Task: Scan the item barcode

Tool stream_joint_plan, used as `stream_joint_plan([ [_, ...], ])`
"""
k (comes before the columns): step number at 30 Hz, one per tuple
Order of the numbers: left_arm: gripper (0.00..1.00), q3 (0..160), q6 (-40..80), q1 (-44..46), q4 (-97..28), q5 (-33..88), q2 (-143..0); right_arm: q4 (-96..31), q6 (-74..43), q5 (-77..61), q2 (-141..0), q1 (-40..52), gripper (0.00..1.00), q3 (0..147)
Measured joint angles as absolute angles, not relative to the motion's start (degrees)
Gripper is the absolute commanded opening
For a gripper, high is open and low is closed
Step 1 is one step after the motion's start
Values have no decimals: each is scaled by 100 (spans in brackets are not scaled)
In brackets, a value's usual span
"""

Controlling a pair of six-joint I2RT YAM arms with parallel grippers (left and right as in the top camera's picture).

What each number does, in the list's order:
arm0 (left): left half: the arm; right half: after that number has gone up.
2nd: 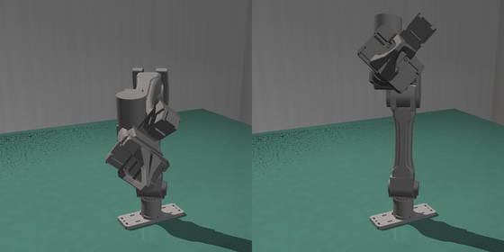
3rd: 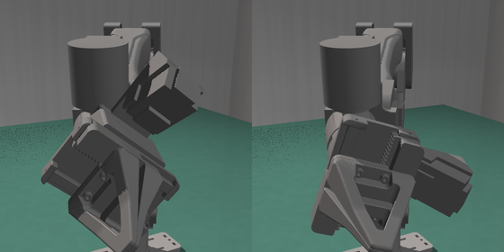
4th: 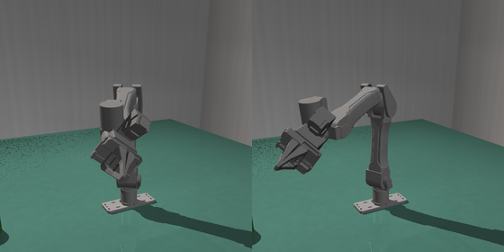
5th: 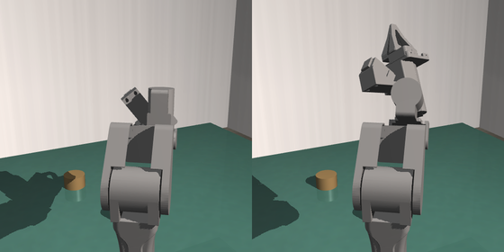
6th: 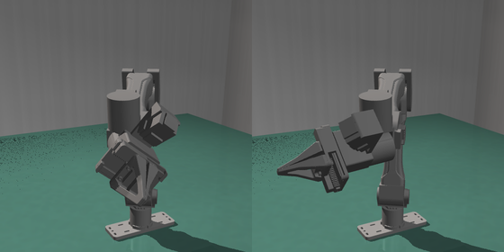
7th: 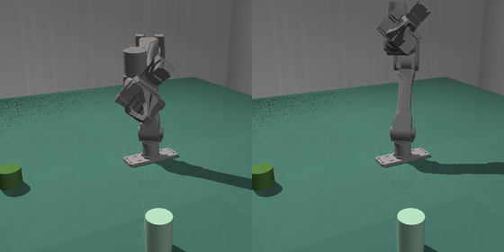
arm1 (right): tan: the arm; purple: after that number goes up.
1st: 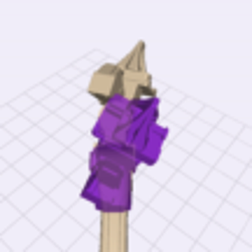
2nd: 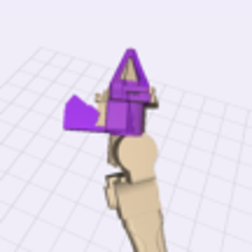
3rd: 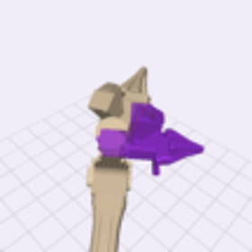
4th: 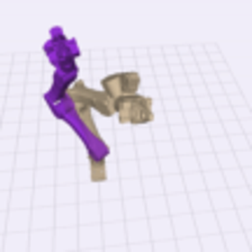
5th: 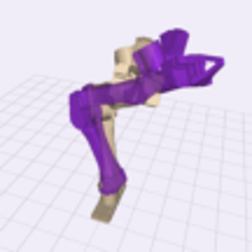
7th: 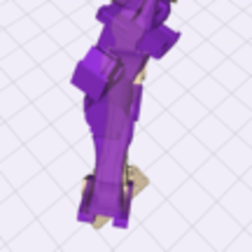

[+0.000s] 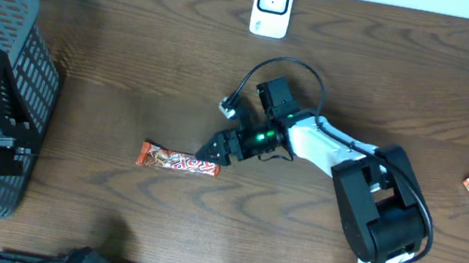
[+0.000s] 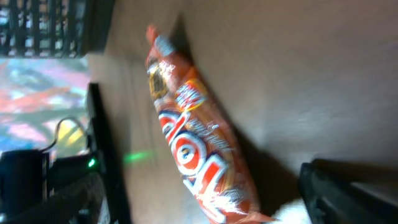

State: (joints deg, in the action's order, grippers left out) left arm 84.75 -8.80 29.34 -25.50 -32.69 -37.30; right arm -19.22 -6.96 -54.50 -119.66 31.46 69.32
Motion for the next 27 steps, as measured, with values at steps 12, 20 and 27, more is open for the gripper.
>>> stream_joint_plan([
  [12, 86, 8477, -880, 2934, -2550, -3269, -3730, -2198, -521, -5282, -12079, 3395, 1, 6919],
  [20, 86, 8475, -880, 2934, -2547, -3269, -3730, -2165, -832, -5013, -12195, 3382, 2, 6980],
  [27, 86, 8475, -880, 2934, -2545, -3269, -3730, -4254, -1041, -3376, -11629, 3070, 2, 7644],
])
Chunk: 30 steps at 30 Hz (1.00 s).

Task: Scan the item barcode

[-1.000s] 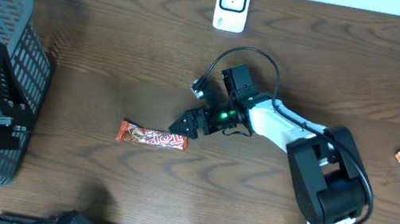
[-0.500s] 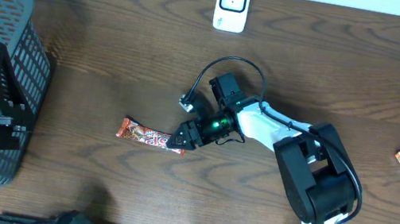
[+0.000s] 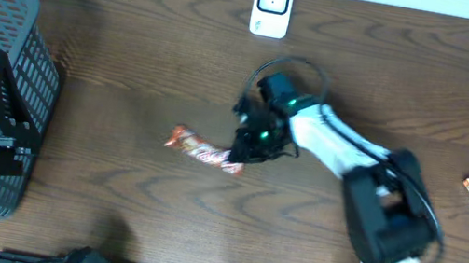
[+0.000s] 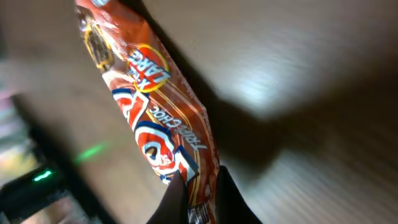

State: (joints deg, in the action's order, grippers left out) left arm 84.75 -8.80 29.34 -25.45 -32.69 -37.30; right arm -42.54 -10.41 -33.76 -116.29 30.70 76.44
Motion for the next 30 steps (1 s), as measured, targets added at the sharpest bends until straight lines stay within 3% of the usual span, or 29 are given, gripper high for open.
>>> stream_joint_plan([
  [7, 86, 8475, -880, 2934, -2547, -3269, -3730, -5712, -1531, 888, -9539, 3518, 2, 8195],
  [11, 86, 8477, -880, 2934, -2547, -3269, -3730, -6040, -1879, 2528, -9233, 4167, 2, 8243],
  [20, 86, 8475, -880, 2934, -2547, -3269, -3730, -6077, -2335, 3841, -10737, 5378, 3, 7996],
  [22, 86, 8477, -880, 2934, -2547, -3269, -3730, -5983, -2421, 3632, -11166, 5883, 18, 7957],
  [23, 86, 8475, -880, 2934, -2547, -3269, -3730, -5931, -2445, 3481, -11288, 6106, 33, 7935],
  [25, 86, 8475, -880, 2934, -2547, -3269, -3730, -5782, -2491, 3103, -11428, 6622, 68, 7902],
  [26, 86, 8475, -880, 2934, -2547, -3269, -3730, -5758, -2504, 2993, -11430, 6820, 96, 7900],
  [27, 86, 8477, -880, 2934, -2547, -3269, -3730, -5736, -2506, 2926, -11426, 7024, 92, 7900],
  [28, 86, 8475, -880, 2934, -2550, -3269, -3730, -5732, -2508, 2910, -11417, 7157, 72, 7900],
  [29, 86, 8475, -880, 2934, -2550, -3271, -3730, -5739, -2493, 2908, -11417, 7260, 39, 7900],
  [30, 86, 8475, -880, 2934, -2550, -3269, -3730, -5745, -2508, 2910, -11417, 7347, 41, 7900],
])
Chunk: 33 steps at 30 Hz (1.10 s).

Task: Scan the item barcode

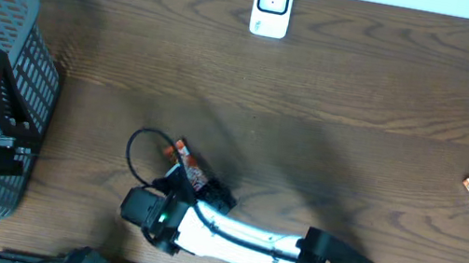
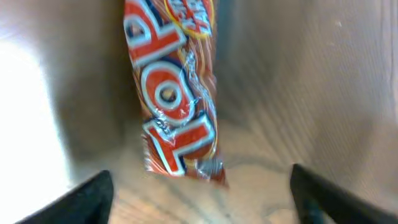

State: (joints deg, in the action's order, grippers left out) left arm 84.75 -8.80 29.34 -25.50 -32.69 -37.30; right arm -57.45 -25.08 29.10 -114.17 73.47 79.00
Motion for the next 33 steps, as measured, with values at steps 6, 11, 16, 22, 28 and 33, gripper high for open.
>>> stream_joint_plan([
  [6, 86, 8475, -880, 2934, -2550, -3269, -3730, -5647, -2536, 2759, -11417, 7105, 99, 7900],
  [11, 86, 8475, -880, 2934, -2550, -3269, -3730, -5328, -2488, 1732, -11415, 6399, 99, 7902],
  [16, 85, 8475, -880, 2934, -2550, -3269, -3730, -4939, -2126, -34, -11415, 5356, 99, 7902],
  [22, 86, 8475, -880, 2934, -2552, -3269, -3730, -5006, -1457, -2069, -11415, 4244, 99, 7900],
  [28, 86, 8475, -880, 2934, -2550, -3269, -3730, -4464, -1033, -3201, -11375, 3898, 99, 7266],
  [33, 86, 8475, -880, 2934, -2552, -3271, -3730, -3393, -961, -4274, -11124, 3885, 75, 6420],
])
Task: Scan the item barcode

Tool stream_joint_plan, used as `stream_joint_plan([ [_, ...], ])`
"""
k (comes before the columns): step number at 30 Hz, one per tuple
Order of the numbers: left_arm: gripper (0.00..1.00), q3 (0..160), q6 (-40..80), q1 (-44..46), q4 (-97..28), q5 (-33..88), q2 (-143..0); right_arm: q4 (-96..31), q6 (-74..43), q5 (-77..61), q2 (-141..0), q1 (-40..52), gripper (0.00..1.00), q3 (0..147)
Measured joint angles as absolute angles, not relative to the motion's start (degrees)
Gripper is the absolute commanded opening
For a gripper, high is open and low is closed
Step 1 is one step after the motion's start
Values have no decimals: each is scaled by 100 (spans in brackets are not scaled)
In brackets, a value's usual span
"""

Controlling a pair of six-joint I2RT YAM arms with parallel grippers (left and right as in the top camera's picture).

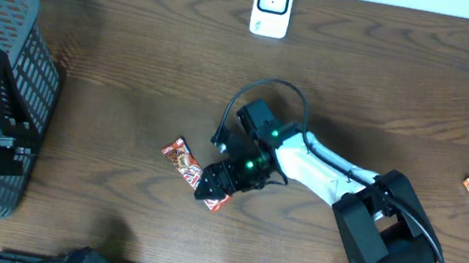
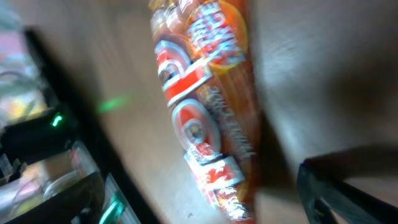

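Observation:
An orange-red candy bar [image 1: 185, 160] lies slantwise on the brown table [image 1: 133, 59], a little left of the middle. My right gripper [image 1: 211, 187] hangs over the bar's near right end. In the right wrist view the bar [image 2: 205, 106] fills the middle, blurred. The right gripper [image 2: 199, 205] stands open, with its dark right finger [image 2: 348, 190] well off to the bar's side. No barcode shows on the wrapper's printed face. A white scanner [image 1: 272, 6] stands at the far edge. My left gripper is out of view.
A grey mesh basket takes up the left side. Two more snack packets lie at the right edge. A black rail runs along the table's front edge, close behind the bar.
The right arm, which stretched along the front edge, now reaches in from the right. Its open gripper stays at the bar's near end. The bar lies slightly nearer the front.
The bar first lay flat and level left of centre, my open right gripper at its right end. Then the gripper was shut on that end, the bar tilted and shifted right. Later the jaws were open with the bar slantwise on the table, where it lies now.

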State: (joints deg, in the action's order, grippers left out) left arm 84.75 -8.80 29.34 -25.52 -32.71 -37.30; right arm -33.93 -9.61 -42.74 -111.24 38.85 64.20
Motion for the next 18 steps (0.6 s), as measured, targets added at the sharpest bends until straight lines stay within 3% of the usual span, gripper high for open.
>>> stream_joint_plan([
  [1, 86, 8475, -880, 2934, -2550, -3269, -3730, -3247, -980, -4401, -11118, 3885, 65, 6298],
  [3, 86, 8475, -880, 2934, -2550, -3271, -3730, -3020, -987, -4591, -11115, 3885, 33, 6040],
  [4, 86, 8475, -880, 2934, -2550, -3269, -3730, -2985, -976, -4646, -11115, 3885, 4, 5924],
  [15, 86, 8475, -880, 2934, -2550, -3269, -3730, -3002, -1020, -4257, -11187, 3839, 1, 5784],
  [16, 86, 8477, -880, 2934, -2550, -3269, -3730, -3004, -1022, -4165, -11185, 3837, 23, 5857],
  [17, 86, 8475, -880, 2934, -2550, -3269, -3730, -3004, -1046, -4080, -11183, 3828, 63, 5924],
  [18, 86, 8475, -880, 2934, -2550, -3269, -3730, -2998, -1050, -4064, -11172, 3817, 90, 5979],
])
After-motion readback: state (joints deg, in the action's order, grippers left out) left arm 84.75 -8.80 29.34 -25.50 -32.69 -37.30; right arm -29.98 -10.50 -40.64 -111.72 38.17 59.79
